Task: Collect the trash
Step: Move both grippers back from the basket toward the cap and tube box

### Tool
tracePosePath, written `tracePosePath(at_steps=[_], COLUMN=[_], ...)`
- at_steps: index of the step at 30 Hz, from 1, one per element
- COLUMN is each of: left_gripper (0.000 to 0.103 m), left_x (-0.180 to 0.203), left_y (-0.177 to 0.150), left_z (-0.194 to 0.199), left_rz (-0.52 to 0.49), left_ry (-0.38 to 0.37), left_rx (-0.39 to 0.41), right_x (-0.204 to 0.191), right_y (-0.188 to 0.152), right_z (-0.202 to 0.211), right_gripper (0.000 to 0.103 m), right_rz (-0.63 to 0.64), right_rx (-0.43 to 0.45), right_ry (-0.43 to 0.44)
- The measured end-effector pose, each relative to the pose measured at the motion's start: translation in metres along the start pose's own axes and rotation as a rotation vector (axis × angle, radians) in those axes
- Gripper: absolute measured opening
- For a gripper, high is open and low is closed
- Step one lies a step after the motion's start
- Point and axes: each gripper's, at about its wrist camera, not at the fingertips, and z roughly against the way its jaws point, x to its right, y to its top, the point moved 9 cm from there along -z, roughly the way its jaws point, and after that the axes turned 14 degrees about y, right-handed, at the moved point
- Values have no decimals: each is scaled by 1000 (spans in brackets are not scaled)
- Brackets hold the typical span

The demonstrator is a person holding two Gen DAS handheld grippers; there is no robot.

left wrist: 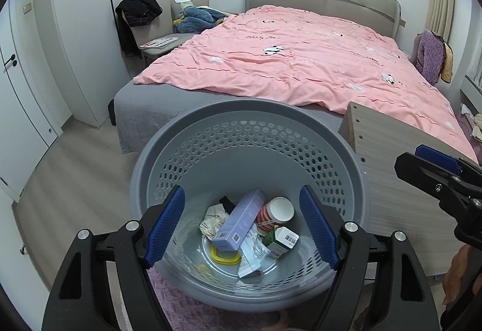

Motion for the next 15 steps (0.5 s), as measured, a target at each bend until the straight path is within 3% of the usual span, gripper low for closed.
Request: tracePosePath(at_steps=[9, 15], left_gripper=[76, 78], left_x=[54, 102], left_y=[3, 2], left_z=[18, 29], left_rz=[-84, -143], left_ry=[-44, -92], left_rx=[23, 20], right_x=[46, 86], right_y=[-13, -29], right_z=[48, 92], right_gripper=[78, 80], right_rz=[-63, -100], right_rx=[59, 99], right_ry=[-73, -167])
